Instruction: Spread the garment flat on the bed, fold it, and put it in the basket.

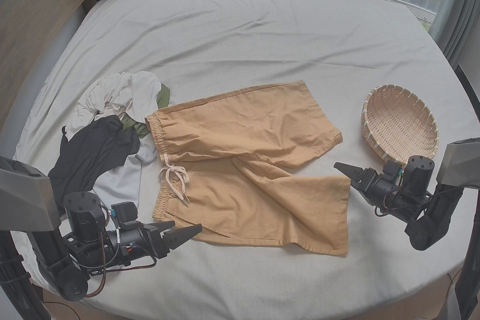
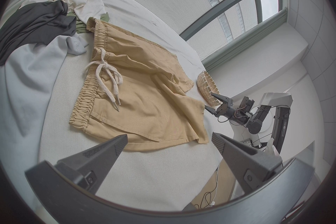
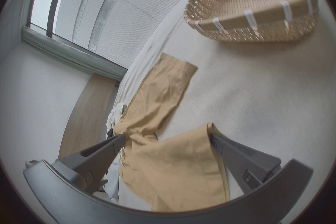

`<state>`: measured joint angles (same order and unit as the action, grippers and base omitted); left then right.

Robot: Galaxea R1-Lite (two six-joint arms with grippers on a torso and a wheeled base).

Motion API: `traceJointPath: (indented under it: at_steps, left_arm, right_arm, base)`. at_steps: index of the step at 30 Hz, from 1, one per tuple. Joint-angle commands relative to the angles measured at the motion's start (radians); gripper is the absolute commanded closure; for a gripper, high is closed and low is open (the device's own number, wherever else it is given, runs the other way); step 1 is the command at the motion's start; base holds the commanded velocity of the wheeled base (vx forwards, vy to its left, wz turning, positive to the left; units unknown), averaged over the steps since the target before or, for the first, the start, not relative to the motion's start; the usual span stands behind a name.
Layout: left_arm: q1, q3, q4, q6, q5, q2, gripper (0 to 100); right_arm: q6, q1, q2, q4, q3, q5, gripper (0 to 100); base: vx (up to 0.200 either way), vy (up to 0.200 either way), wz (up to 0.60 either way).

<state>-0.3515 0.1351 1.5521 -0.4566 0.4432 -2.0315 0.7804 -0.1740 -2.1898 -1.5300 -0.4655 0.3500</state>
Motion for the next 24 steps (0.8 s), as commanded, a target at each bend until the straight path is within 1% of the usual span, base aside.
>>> traceJointPath:
  at_steps: [1, 11, 13, 16, 21, 24]
  left_arm:
    - [0.0, -0.003, 0.0, -0.001, 0.0, -0.001, 0]
    - [0.0, -0.006, 0.0, -0.001, 0.0, -0.006, 0]
    - [0.0, -0.006, 0.0, -0.001, 0.0, -0.007, 0]
    - [0.0, -0.006, 0.0, -0.001, 0.0, -0.006, 0]
    - [0.0, -0.006, 0.0, -0.001, 0.0, -0.009, 0]
    - [0.002, -0.006, 0.0, -0.001, 0.0, -0.006, 0]
  right_arm:
    - [0.002, 0.004, -0.042, -0.001, -0.022, 0.0, 0]
    - [0.003, 0.013, -0.028, -0.004, 0.047, 0.001, 0]
    - [0.005, 0.013, -0.028, -0.004, 0.045, 0.001, 0]
    - [0.03, 0.01, -0.038, -0.002, 0.028, 0.001, 0]
    - [0.039, -0.012, -0.059, 0.005, -0.021, 0.0, 0]
    - [0.049, -0.03, -0.062, 0.057, -0.028, 0.0, 0]
  base:
    - [0.0, 0.0, 0.0]
    - [0.0, 0.0, 0.0]
    - [0.0, 0.0, 0.0]
    - [0.0, 0.0, 0.0]
    - [0.0, 0.0, 0.0]
    - [0.0, 0.0, 0.0]
